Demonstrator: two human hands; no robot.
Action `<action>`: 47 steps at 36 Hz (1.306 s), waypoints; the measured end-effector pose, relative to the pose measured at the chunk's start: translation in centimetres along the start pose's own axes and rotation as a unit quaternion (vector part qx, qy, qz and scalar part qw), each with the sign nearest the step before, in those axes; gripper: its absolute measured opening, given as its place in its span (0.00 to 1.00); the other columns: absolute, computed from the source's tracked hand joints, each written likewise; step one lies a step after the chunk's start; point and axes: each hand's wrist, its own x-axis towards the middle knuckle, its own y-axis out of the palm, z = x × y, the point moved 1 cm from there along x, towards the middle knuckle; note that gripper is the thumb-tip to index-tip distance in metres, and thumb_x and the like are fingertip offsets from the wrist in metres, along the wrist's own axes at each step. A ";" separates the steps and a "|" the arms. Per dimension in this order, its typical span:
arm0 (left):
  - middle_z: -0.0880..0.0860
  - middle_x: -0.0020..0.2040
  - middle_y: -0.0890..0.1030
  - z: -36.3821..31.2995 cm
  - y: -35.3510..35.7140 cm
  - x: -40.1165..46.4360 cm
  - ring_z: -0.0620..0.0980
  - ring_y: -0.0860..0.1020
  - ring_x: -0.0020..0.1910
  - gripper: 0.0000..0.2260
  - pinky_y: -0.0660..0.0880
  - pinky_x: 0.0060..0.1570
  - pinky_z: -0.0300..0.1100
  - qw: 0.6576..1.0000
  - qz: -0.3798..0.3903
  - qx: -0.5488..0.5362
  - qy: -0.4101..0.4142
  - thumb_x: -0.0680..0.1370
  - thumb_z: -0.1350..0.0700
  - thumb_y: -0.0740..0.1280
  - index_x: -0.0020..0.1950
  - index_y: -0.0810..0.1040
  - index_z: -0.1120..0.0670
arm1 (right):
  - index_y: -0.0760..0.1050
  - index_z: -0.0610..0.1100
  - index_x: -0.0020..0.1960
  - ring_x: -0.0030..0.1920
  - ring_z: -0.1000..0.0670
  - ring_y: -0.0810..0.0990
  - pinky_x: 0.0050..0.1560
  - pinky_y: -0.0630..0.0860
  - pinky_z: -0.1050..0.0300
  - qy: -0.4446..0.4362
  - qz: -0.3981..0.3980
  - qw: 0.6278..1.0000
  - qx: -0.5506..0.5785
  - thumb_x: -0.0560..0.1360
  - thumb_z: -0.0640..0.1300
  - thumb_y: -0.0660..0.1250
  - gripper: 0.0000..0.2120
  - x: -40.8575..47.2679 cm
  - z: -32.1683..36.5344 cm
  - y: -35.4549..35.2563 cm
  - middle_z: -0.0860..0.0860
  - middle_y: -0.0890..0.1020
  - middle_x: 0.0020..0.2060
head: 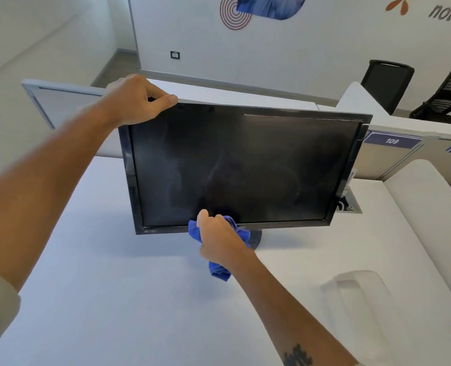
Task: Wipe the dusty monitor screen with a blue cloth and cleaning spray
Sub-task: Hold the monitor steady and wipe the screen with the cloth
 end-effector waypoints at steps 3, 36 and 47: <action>0.50 0.28 0.72 0.1 0.1 0.1 0.59 0.68 0.34 0.22 0.69 0.46 0.53 1.000 -0.005 0.007 0.011 0.86 0.42 0.68 0.33 0.81 0.43 | 0.65 0.43 0.61 0.43 0.45 0.76 0.42 0.70 0.51 -0.013 0.010 1.000 -0.019 0.74 0.39 0.72 0.21 0.8 1.8 0.3 0.47 0.77 0.41; 0.64 0.38 0.82 1.8 0.7 1.2 0.53 0.70 0.34 0.28 0.69 0.41 0.45 0.997 -0.045 0.056 0.018 0.84 0.32 0.63 0.49 0.91 0.55 | 0.66 0.43 0.58 0.36 0.49 0.69 0.31 0.62 0.57 -0.090 -0.038 0.985 0.141 0.73 0.31 0.69 0.19 2.2 8.0 2.3 0.46 0.73 0.38; 0.55 0.30 0.75 1.4 0.5 0.9 0.52 0.68 0.31 0.23 0.66 0.37 0.40 0.997 -0.043 0.056 0.016 0.85 0.36 0.65 0.50 0.92 0.51 | 0.65 0.44 0.58 0.40 0.48 0.73 0.33 0.63 0.59 -0.088 -0.036 0.980 0.176 0.73 0.32 0.70 0.20 2.7 10.3 3.6 0.48 0.71 0.41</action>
